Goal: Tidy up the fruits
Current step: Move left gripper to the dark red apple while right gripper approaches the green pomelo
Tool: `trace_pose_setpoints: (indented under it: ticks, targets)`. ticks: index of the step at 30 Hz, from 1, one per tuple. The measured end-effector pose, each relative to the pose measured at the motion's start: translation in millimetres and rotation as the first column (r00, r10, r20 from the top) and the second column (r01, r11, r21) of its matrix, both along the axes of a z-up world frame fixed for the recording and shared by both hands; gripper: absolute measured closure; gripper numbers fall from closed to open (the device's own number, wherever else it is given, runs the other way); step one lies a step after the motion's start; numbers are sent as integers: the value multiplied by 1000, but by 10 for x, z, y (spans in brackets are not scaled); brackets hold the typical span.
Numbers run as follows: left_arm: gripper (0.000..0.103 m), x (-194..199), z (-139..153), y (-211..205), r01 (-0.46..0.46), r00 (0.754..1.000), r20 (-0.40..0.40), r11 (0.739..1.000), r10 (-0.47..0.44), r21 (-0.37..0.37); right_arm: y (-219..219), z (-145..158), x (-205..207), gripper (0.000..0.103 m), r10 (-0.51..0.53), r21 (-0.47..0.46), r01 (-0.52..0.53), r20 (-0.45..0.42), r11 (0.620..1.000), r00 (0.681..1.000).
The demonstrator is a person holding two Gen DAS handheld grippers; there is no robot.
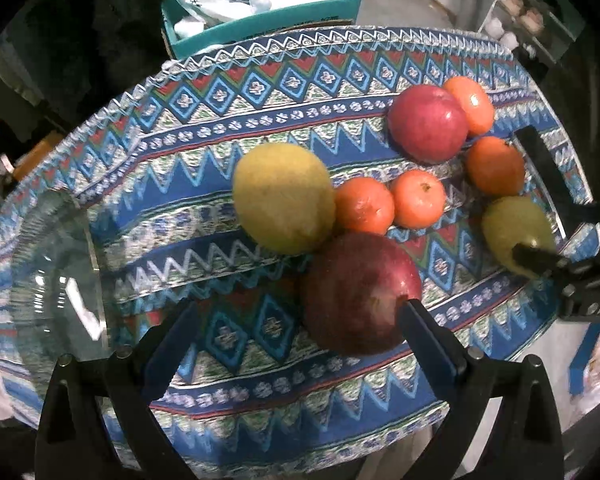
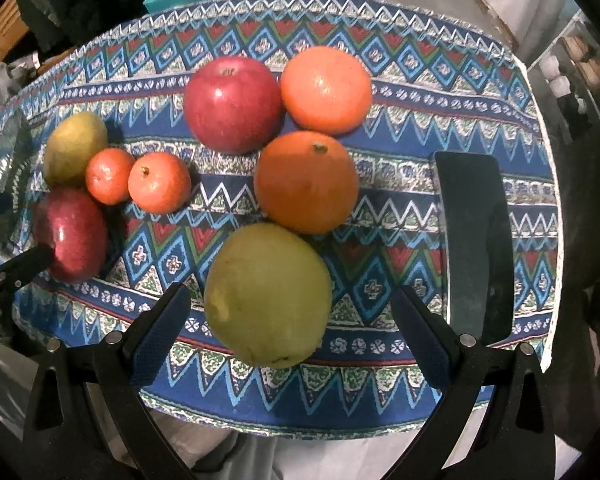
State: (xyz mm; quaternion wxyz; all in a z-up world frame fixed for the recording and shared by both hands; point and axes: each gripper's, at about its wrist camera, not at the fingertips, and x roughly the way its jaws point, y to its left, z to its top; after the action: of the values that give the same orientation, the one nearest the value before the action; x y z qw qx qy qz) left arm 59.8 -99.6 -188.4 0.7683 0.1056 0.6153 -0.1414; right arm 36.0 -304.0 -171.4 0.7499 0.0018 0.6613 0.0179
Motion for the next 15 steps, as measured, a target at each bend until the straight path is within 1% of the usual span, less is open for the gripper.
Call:
trace_pose_setpoints:
  ticks: [4, 5, 6, 7, 9, 11, 13, 15]
  targets:
    - [2, 30, -30, -41, -10, 1000, -16, 999, 10, -31, 10, -91, 11, 3, 5, 2, -5, -7, 1000, 1000]
    - [6, 27, -29, -47, -13, 1000, -20, 999, 12, -36, 6, -118, 10, 5, 3, 3, -3, -9, 1000, 1000]
    - [7, 18, -23, -69, -14, 1000, -25, 999, 13, -44, 2, -145, 12, 8, 1, 7, -1, -17, 1000, 1000]
    - [7, 12, -27, -90, -10, 1000, -24, 999, 9, -45, 1, -173, 19, 10, 0, 10, 0, -23, 1000, 1000]
    - [7, -1, -48, -176, 15, 1000, -23, 999, -16, -41, 7, -237, 44, 11, 1, 14, 0, -31, 1000, 1000]
    - [7, 7, -72, -223, 20, 999, -27, 999, -22, -46, 25, -289, 45, 12, 9, 6, -9, -32, 1000, 999]
    - [7, 40, -136, -261, 12, 999, -45, 997, -16, -70, 46, -332, 47, 15, 15, 2, -15, -34, 1000, 999]
    - [6, 65, -182, -261, -2, 998, -61, 996, -3, -92, 48, -380, 60, 21, 17, 4, -17, -38, 1000, 999]
